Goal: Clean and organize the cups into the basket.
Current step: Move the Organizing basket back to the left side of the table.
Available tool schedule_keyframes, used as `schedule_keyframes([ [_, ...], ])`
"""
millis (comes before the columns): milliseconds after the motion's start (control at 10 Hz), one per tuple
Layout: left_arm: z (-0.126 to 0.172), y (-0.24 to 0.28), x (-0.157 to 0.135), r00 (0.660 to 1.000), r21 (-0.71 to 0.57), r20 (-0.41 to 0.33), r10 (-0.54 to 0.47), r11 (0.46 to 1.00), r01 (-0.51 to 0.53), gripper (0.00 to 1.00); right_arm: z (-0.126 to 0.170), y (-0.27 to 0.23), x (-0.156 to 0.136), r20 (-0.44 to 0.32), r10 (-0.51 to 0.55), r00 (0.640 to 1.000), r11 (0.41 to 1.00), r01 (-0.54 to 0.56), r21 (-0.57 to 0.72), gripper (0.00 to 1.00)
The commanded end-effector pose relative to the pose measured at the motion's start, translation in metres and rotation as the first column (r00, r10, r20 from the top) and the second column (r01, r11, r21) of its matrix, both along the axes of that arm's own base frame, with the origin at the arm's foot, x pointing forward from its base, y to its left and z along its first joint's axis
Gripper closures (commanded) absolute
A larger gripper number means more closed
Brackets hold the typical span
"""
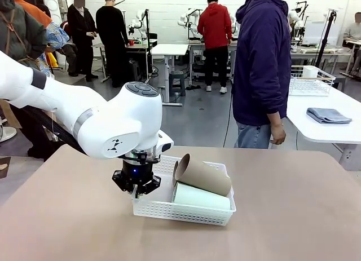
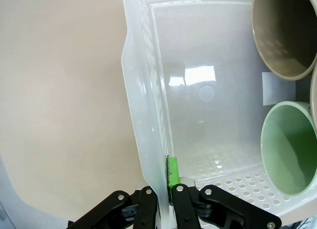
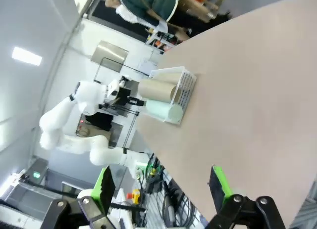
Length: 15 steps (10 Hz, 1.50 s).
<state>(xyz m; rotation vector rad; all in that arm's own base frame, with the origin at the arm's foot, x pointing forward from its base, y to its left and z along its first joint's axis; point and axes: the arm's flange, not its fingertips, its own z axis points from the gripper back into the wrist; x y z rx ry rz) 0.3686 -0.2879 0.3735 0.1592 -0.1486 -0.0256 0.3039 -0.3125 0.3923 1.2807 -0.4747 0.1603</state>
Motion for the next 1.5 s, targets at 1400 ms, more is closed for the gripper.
schedule_keyframes([
  [1400,-0.002,-0.002,-0.002,1.000,0.013,0.002,-0.003,1.000,0.003,1.00,-0.035,-0.028,0.008,-0.053,0.142,0.988,0.984,-0.136,0.113,0.00],
])
